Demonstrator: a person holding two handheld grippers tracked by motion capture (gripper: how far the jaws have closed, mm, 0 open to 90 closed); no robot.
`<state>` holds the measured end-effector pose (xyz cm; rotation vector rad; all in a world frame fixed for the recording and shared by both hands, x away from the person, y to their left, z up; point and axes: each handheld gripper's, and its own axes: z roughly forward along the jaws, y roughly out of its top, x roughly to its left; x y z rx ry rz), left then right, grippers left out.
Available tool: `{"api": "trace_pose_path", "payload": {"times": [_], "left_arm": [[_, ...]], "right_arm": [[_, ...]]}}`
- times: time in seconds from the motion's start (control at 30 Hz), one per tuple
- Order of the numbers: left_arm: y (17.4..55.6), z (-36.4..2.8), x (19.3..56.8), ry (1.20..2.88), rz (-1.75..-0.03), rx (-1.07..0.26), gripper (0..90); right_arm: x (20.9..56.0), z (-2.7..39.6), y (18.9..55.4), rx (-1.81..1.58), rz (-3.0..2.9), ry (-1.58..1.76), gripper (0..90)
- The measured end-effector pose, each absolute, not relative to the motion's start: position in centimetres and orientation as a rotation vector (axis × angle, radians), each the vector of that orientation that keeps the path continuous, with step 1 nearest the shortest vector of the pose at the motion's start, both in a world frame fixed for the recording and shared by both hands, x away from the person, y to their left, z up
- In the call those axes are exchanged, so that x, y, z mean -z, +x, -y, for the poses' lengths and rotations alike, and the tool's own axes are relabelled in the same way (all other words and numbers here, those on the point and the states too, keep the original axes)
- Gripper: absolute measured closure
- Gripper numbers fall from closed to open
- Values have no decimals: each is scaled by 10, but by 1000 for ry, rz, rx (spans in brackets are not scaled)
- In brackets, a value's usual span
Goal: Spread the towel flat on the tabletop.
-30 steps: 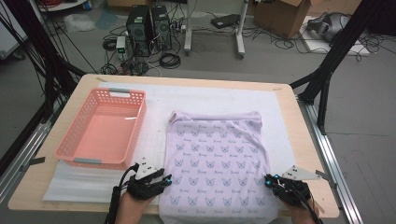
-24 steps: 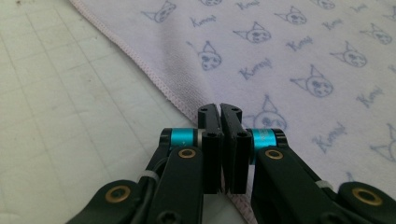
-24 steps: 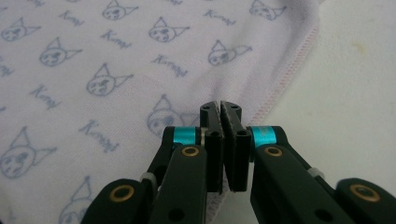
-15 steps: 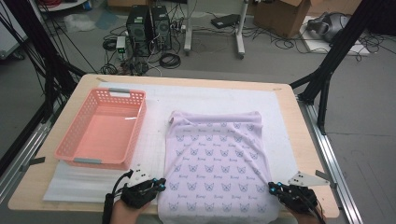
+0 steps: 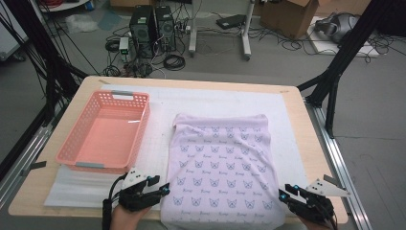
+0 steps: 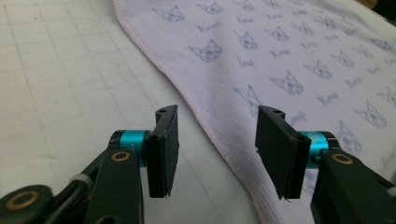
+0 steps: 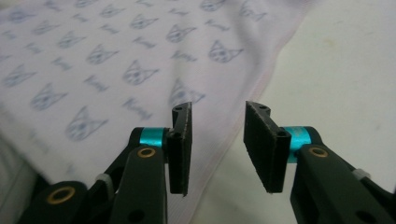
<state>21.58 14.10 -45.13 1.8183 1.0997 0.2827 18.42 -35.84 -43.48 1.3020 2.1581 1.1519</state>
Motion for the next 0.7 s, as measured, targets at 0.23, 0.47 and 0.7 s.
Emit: {"api": "trace_pose_path", "payload": {"times": [0.23,0.47,0.7], "left_arm": [[227,-129,456,1875,-1063,-245,462],[218,-120,455,1944,-1037,-378,858],[197,-135,454,1934,-1028,-271,860]], "right_arm": [[449,340,202,-1034,-2228,1291,588],[449,342,199,-1078,-2220,1336,861],[444,349,181,-1075,-2296,1296,867]]}}
